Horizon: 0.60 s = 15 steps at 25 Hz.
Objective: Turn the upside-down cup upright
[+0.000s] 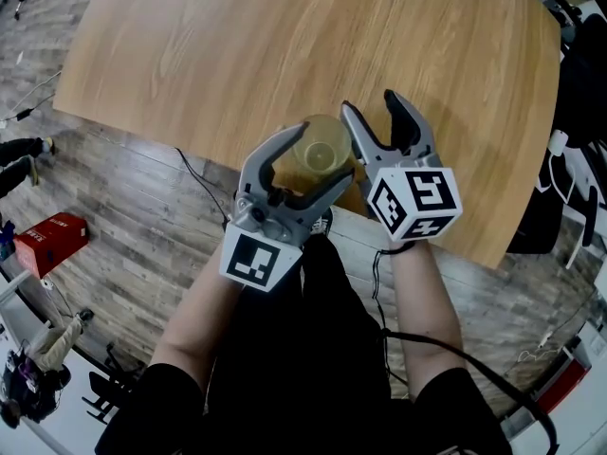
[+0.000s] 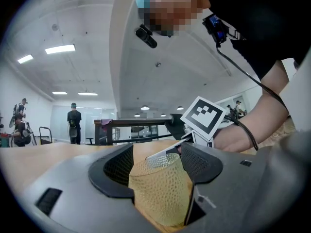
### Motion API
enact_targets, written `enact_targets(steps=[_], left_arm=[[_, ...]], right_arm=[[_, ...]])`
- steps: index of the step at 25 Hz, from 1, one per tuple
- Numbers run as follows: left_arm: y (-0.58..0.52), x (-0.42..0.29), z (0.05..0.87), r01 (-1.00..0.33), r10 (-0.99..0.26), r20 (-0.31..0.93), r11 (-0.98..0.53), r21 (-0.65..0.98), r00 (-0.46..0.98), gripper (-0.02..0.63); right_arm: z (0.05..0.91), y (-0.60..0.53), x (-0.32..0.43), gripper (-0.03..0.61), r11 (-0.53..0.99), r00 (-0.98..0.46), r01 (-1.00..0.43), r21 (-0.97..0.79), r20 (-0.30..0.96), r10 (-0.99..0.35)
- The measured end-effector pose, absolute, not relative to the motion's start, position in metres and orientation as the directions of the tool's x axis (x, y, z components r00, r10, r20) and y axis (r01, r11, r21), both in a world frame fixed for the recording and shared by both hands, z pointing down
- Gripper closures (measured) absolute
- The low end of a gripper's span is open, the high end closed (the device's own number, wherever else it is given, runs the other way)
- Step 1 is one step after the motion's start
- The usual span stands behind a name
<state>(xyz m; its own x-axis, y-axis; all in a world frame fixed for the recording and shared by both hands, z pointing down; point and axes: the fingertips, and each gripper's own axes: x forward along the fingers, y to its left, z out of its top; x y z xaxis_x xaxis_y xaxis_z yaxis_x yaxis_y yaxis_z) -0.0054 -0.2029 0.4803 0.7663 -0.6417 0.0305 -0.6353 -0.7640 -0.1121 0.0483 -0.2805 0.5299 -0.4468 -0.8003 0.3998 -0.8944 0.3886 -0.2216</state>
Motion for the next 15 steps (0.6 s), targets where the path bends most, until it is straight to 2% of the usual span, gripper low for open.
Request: enact_targets(steps=[7,15], left_arm=[[-0.189,0.003,0.483,-0.624,-0.627,0.018,-0.776,-0.093,0.778,0.273],[-0.186,-0.008,0.46,-0.664,-0.663,-0.033,-0.744,-0.08,0.748,0.27]], right_arm=[[0.531,-0.273,0.051,0.285,0.397,-0.453,-0.892,-0.218,0.398,-0.798],[0.51,-0.267,0.062,0.285,0.388,-0.436,-0.9,-0.201,0.36,-0.825]])
